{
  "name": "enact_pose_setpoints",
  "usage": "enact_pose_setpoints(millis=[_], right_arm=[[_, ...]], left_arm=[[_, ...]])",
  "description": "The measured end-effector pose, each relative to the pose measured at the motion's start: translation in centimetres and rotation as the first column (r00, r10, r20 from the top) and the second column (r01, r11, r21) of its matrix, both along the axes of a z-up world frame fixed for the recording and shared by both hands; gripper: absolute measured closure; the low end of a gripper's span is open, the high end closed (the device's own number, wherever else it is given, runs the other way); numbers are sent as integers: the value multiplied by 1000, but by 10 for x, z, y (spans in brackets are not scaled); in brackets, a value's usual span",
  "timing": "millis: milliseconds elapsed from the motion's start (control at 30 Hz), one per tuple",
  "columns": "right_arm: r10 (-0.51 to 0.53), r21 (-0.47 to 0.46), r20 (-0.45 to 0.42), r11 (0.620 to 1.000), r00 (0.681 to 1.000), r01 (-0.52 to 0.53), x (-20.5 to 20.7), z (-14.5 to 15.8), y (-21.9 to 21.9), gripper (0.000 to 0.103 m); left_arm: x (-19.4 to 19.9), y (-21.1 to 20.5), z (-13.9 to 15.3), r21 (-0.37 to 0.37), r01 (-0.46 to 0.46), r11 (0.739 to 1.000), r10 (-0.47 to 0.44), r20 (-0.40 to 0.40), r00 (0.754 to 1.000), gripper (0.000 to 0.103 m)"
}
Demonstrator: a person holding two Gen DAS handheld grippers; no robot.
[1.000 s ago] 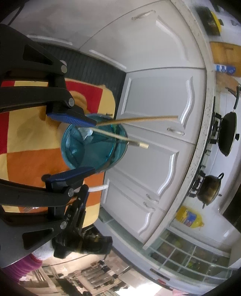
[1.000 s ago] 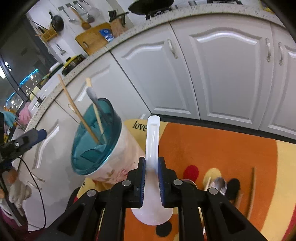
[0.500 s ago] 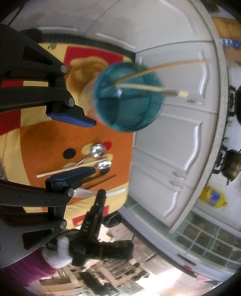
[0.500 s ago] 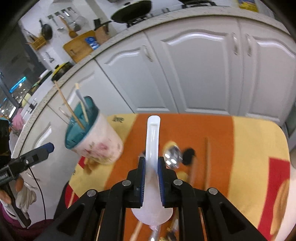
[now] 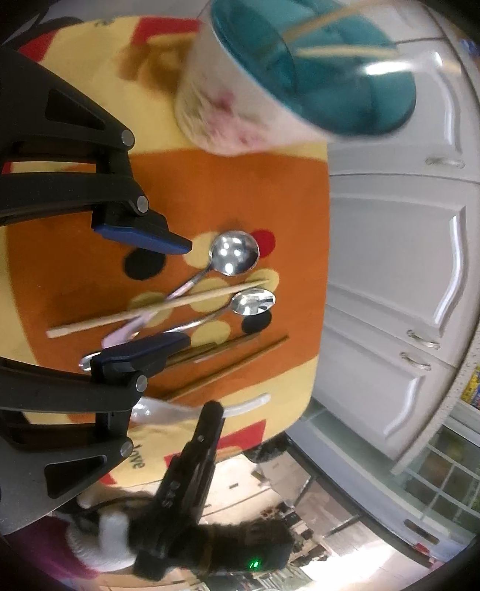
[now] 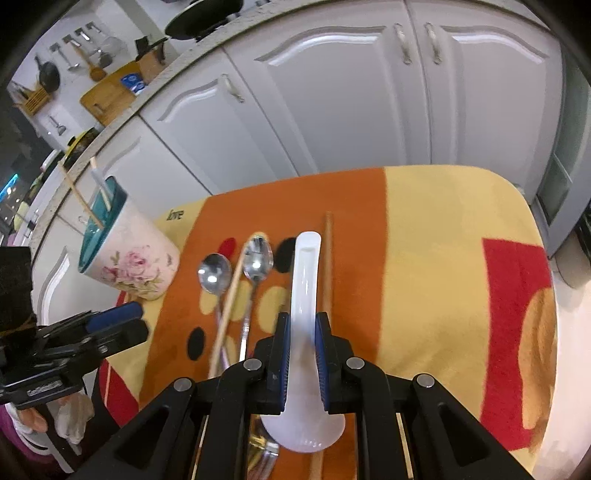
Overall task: Organize utensils
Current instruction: 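Grasp another wooden chopstick with the left tool while the right tool holds the white spoon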
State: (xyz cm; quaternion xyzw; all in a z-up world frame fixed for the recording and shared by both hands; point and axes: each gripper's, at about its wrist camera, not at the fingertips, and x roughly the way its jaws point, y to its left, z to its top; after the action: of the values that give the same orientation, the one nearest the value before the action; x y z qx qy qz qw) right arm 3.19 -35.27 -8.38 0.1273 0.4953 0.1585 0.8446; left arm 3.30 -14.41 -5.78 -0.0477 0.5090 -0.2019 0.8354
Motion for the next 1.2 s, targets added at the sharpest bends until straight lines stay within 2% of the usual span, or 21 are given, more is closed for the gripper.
enact_pose_setpoints(millis=[100,200,367,467,533,700,900,1000,1200], right_arm=[[-23,0,-17,1000,1000,23,0,-6,-10,91],[-44,-6,-41,999,998,44,3,-14,-16,91],[-27,30,-88,999,996,30,7,-26,-20,91],[-26,68,-103,997,994,33,8,-29,-27,73],[-27,108,-108,993,994,39,10,-30,-34,72],[-5,104,-95,994,995,15,18,-29,-39,73],[47,111,-87,993,995,-37,31,-37,-32,90],[63,90,-67,994,996,-56,33,-36,-24,90],[32,89,-11,996,999,-31,15,-20,-31,91]], left_arm=[[13,-11,-9,26,-2,1000,2,-6,1000,61],[24,-22,-20,54,5,999,-4,-21,1000,68],[39,-33,-36,94,19,995,-14,-48,999,74],[44,-37,-41,106,33,994,-27,-57,998,76],[48,-40,-46,117,36,992,-29,-68,997,79],[56,-46,-49,125,39,991,-29,-80,996,88],[61,-49,-50,134,48,990,-39,-70,997,94],[61,-45,-49,121,41,992,-32,-81,996,98],[45,-22,-32,55,24,998,-19,-83,996,98]])
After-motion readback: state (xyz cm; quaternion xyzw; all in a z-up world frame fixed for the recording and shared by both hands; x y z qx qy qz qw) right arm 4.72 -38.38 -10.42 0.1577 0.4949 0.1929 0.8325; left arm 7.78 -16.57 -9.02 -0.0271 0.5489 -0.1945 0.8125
